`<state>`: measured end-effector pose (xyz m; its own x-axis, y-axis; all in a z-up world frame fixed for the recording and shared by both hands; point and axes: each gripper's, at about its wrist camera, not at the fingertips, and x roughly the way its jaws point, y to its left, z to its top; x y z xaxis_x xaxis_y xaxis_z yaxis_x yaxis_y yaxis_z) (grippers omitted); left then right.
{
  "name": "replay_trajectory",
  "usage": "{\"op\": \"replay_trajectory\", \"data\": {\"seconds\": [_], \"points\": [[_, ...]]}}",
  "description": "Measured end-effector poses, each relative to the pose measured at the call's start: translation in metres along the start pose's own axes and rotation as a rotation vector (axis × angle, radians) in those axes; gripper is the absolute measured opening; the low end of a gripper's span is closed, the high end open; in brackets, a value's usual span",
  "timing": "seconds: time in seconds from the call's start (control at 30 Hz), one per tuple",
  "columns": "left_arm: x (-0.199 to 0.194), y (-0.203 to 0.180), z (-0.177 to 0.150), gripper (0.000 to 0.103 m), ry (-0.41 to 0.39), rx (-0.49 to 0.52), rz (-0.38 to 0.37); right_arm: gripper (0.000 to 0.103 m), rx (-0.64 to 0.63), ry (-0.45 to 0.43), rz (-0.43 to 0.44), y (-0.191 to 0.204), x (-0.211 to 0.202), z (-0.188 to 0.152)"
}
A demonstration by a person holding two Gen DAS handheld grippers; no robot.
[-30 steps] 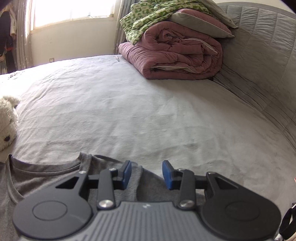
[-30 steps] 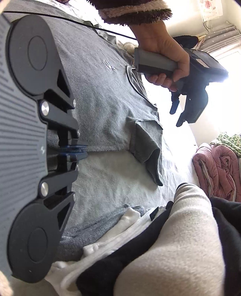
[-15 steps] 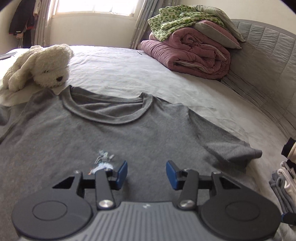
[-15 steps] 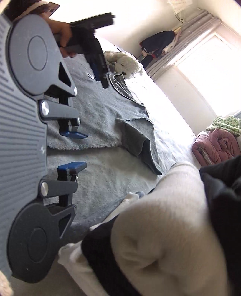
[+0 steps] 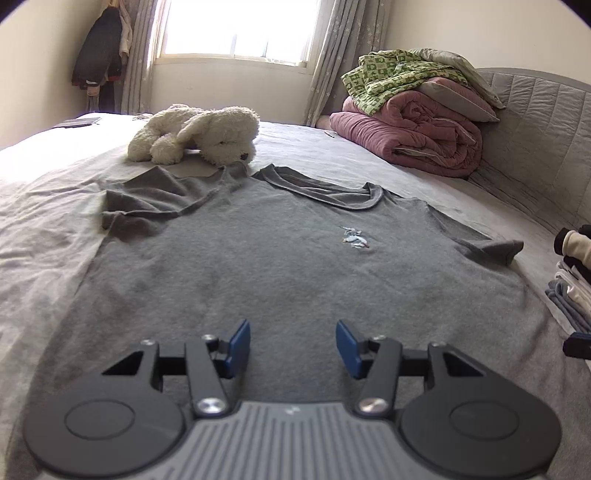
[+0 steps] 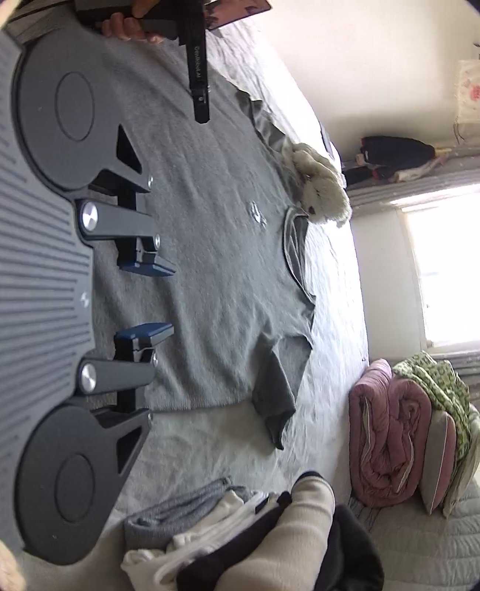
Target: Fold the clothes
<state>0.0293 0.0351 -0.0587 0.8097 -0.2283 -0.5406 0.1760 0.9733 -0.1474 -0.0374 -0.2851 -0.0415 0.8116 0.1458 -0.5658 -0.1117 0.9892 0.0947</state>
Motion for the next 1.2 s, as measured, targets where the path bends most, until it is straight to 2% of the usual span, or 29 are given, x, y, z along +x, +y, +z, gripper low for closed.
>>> {"op": "replay_trajectory", "data": {"seconds": [0.07,0.13,0.27,0.43,0.53,0.6,0.73,0.83,0.87,0.97,1.1,1.2], "points": [[-0.013,0.016,-0.006,0.055,0.007,-0.017,0.018,0.034,-0.050,0.052,-0.054,0.005,0.009,-0.013],[-0.026,0.034,-0.014,0.055,0.016,-0.027,0.031,0.036,-0.065,0.040,-0.063,0.001,0.001,-0.025],[-0.052,0.055,-0.031,0.055,0.026,0.032,0.017,0.036,-0.058,0.057,-0.066,-0.011,-0.026,-0.042],[-0.081,0.061,-0.051,0.056,0.035,0.133,0.016,0.036,0.007,0.128,-0.075,-0.026,-0.056,-0.053],[-0.096,0.061,-0.050,0.057,0.067,0.193,0.027,0.039,0.074,0.159,-0.077,-0.028,-0.066,-0.048],[-0.102,0.061,-0.041,0.057,0.061,0.212,0.023,0.040,0.116,0.162,-0.077,-0.029,-0.073,-0.042],[-0.096,0.058,-0.018,0.058,0.023,0.183,0.016,0.043,0.126,0.102,-0.067,-0.015,-0.063,-0.021],[-0.078,0.052,-0.004,0.062,0.024,0.145,0.004,0.047,0.105,0.112,-0.073,-0.004,-0.038,-0.011],[-0.071,0.051,-0.003,0.063,0.039,0.139,0.004,0.047,0.104,0.131,-0.074,-0.003,-0.028,-0.011],[-0.044,0.054,-0.012,0.064,0.191,0.139,0.010,0.047,0.081,0.182,-0.096,-0.003,-0.011,-0.020],[-0.048,0.073,-0.004,0.064,0.171,0.112,0.006,0.049,0.062,0.212,-0.117,-0.010,-0.021,-0.018],[-0.052,0.088,0.003,0.064,0.150,0.090,0.005,0.050,0.082,0.192,-0.121,-0.015,-0.022,-0.006]]}}
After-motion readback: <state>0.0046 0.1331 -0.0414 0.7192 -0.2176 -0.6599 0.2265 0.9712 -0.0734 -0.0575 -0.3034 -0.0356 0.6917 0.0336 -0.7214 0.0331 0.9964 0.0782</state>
